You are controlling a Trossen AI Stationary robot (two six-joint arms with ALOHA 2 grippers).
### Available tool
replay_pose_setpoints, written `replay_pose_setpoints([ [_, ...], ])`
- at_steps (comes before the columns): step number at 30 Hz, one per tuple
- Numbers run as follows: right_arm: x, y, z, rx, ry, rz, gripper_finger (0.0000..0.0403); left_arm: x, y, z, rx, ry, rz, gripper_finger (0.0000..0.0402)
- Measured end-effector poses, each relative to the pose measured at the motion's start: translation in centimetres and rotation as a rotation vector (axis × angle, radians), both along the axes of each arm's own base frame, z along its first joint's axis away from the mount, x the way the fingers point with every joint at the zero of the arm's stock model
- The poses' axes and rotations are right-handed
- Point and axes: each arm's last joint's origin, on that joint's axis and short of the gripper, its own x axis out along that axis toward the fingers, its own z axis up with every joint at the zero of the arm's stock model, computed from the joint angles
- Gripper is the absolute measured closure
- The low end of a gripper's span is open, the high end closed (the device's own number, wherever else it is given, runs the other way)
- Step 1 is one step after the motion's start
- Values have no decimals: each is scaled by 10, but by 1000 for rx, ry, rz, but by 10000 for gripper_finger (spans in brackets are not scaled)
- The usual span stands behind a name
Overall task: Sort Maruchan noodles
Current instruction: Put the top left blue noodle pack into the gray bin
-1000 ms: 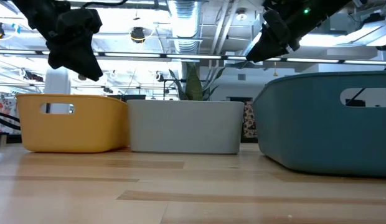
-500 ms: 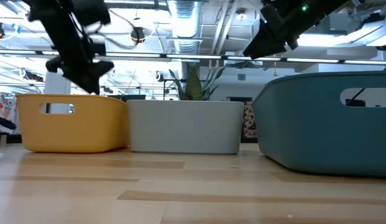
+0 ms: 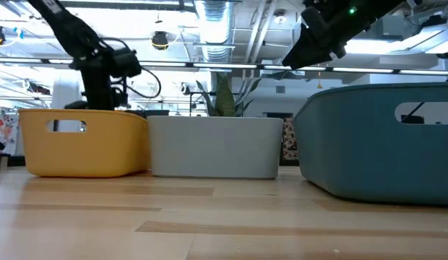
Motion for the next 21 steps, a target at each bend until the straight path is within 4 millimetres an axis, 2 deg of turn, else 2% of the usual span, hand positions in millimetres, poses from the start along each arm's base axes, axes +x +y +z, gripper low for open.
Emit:
replay_pose_setpoints([
  [7,0,0,0,0,1,0,155,11,17,-23,14,-8,12,279],
  [12,0,0,-1,0,10,1,155,13,17,-32,-14,36,6,285],
  [15,-1,0,-1,1,13,0,155,13,15,-32,-23,62,-3,309],
  [19,-1,0,-2,1,19,1,155,11,14,-33,-31,98,-12,381],
  [21,-1,0,-2,2,19,1,155,11,14,-33,-39,111,-28,393],
])
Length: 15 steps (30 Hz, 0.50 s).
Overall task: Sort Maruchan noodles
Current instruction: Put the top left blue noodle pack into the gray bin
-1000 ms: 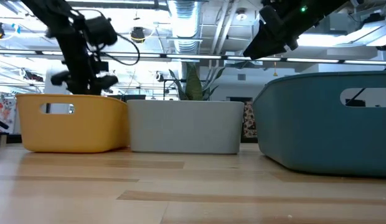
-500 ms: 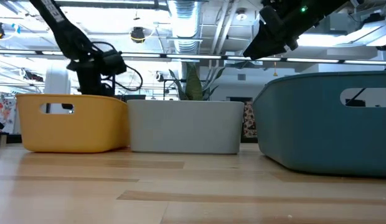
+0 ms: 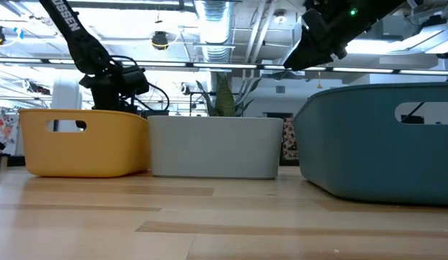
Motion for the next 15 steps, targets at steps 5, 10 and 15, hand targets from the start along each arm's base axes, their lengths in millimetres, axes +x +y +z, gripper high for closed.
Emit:
replay_pose_setpoints([
  [5,0,0,0,0,1,1,155,5,-8,4,-3,24,-60,401],
  [10,0,0,0,0,1,0,155,7,-21,27,58,-28,-120,401],
  [15,0,0,0,0,1,0,155,3,-39,59,144,-101,-164,401],
])
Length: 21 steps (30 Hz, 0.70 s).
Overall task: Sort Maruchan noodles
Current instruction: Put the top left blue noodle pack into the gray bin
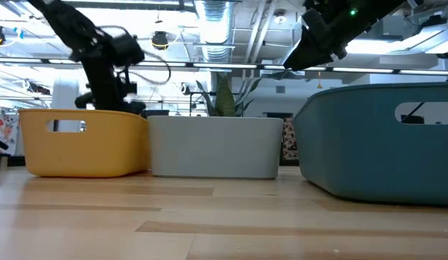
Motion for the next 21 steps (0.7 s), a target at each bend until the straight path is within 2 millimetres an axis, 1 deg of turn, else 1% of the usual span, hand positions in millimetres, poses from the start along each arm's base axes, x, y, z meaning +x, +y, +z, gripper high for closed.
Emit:
replay_pose_setpoints([
  [3,0,0,0,0,0,0,155,-4,-12,15,37,-41,-28,401],
  [8,0,0,0,0,-4,0,155,-4,-30,32,88,-113,-94,401],
  [16,0,0,1,0,-8,0,155,5,-52,54,180,-223,-200,401],
  [21,0,0,1,0,-8,0,155,20,-65,79,211,-296,-290,401],
])
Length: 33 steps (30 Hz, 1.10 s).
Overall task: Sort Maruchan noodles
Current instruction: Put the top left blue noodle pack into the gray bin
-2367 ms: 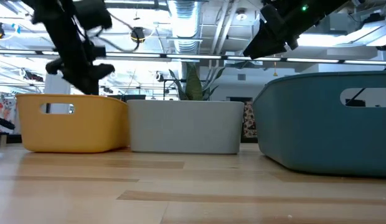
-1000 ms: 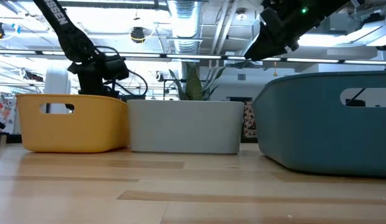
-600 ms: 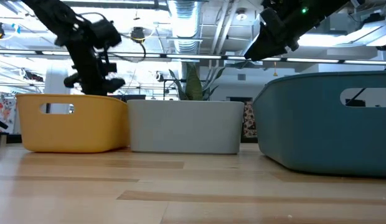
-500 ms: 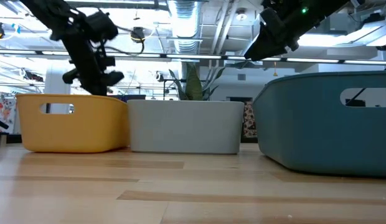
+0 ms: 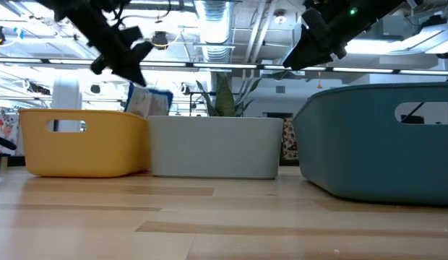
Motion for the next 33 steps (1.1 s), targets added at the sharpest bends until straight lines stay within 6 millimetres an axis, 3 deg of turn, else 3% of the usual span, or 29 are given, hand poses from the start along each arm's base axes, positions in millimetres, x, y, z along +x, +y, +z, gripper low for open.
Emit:
replay_pose_setpoints([
  [8,0,0,0,0,1,0,155,23,-38,40,71,-121,-232,401],
  [14,0,0,0,0,1,0,155,26,-50,45,124,-98,-278,401],
  [22,0,0,0,6,-4,-3,155,29,-2,17,-27,45,-194,385],
  [33,-1,0,-1,4,6,-3,155,41,60,-50,-333,212,-123,273],
])
